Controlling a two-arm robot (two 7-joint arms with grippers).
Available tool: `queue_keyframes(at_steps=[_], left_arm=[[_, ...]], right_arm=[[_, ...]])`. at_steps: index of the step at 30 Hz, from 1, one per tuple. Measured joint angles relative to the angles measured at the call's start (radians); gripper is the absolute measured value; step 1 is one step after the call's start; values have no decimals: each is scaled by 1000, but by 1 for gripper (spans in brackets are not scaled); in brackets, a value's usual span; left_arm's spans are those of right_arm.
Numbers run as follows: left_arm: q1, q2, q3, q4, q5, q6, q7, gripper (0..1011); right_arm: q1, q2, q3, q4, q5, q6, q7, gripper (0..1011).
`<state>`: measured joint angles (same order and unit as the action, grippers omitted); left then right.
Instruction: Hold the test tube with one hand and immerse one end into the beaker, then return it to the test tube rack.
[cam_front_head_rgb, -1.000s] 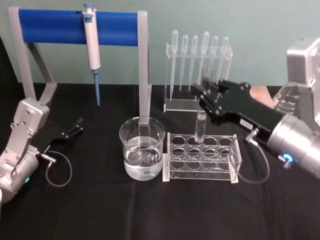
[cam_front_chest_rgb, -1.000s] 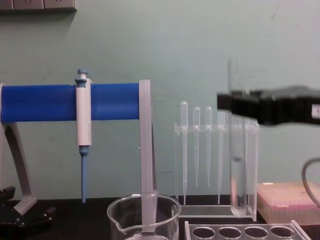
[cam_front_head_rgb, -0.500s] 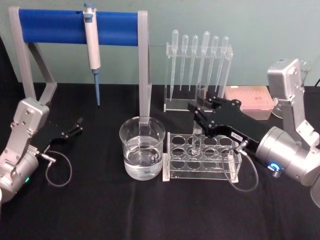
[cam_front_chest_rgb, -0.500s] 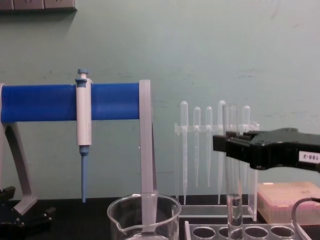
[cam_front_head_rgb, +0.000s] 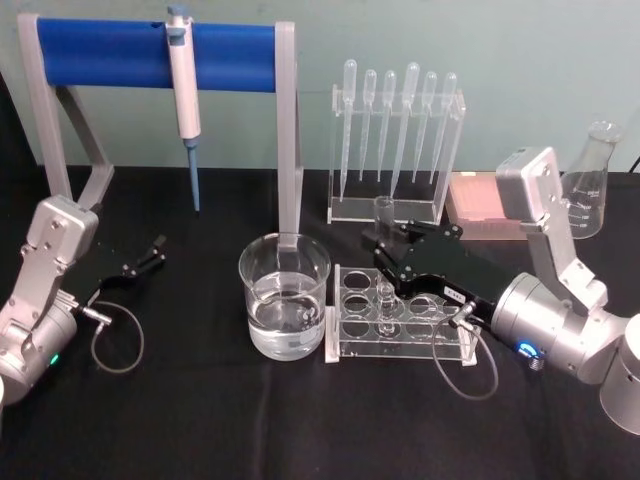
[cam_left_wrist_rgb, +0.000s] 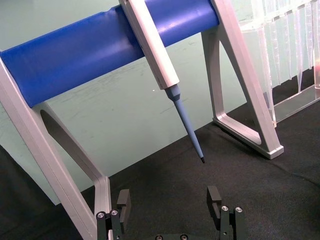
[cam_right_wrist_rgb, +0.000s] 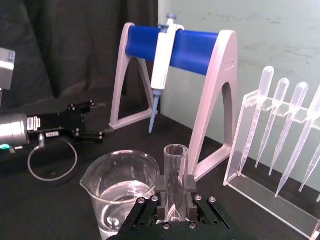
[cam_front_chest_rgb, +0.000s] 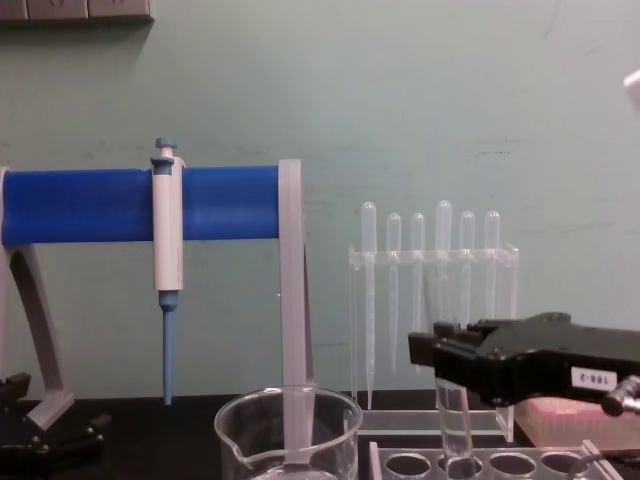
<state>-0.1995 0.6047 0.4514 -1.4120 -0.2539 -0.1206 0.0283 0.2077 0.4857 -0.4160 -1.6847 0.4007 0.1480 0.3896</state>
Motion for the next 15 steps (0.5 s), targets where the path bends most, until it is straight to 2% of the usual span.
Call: queue_keyframes(at_steps=[7,10,11,15], left_arm=[[0,0,0,0,0,0,0,1000],[0,0,0,0,0,0,0,1000],[0,0,0,0,0,0,0,1000],[0,0,0,0,0,0,0,1000]], right_arm=[[14,3,-15,11,-37,13,10,224],[18,3,-17,12,-49,25,14,256],[18,3,-17,12,-51,28,14,322],[13,6,-11,2,-55,38,13,442]])
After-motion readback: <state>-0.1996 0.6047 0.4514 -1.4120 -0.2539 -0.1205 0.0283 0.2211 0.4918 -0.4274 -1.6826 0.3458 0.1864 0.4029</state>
